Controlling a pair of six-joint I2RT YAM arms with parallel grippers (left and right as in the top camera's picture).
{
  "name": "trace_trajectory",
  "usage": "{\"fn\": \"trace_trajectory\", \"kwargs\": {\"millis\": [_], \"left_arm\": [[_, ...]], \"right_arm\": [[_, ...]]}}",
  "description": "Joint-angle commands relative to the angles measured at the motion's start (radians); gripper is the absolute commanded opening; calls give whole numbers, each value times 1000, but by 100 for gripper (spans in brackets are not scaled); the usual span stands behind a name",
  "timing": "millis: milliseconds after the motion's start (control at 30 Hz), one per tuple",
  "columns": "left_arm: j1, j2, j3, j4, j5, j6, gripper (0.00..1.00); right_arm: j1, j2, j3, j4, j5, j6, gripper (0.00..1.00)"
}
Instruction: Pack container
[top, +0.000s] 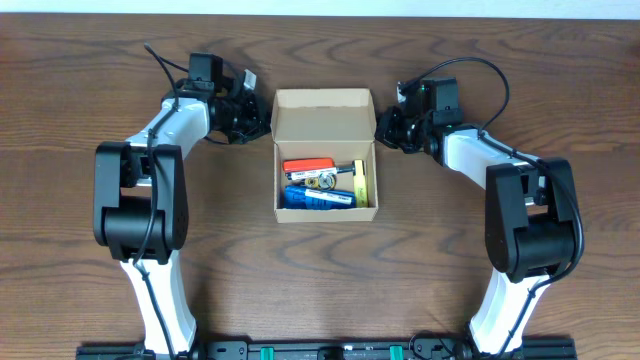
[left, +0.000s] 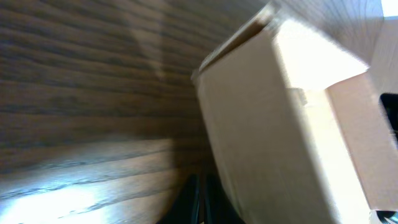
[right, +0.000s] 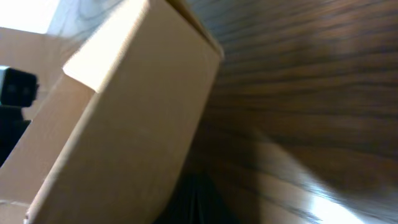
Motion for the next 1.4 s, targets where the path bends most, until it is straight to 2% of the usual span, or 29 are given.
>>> {"fn": "trace_trajectory", "kwargs": {"millis": [0, 267, 533, 767, 933, 1167, 1367], "left_arm": [[-13, 11, 26, -3, 15, 8, 5], [-7, -7, 87, -4, 86, 10, 6], [-7, -88, 105, -8, 92, 86, 6], [-7, -177, 105, -8, 81, 163, 6], [-7, -192, 105, -14, 39, 163, 6], [-7, -194, 105, -101, 36, 226, 6], [-7, -251, 105, -291, 20, 407, 6]], "right_arm": [[13, 13, -1, 20, -71, 36, 2], [-10, 13, -1, 78, -193, 16, 1], [-24, 13, -1, 180, -309, -17, 2], [-32, 12, -1, 218, -310, -27, 1], [-43, 11, -1, 227, -295, -44, 2], [-50, -1, -1, 245, -326, -44, 2], [-50, -110, -1, 174, -346, -103, 2]]}}
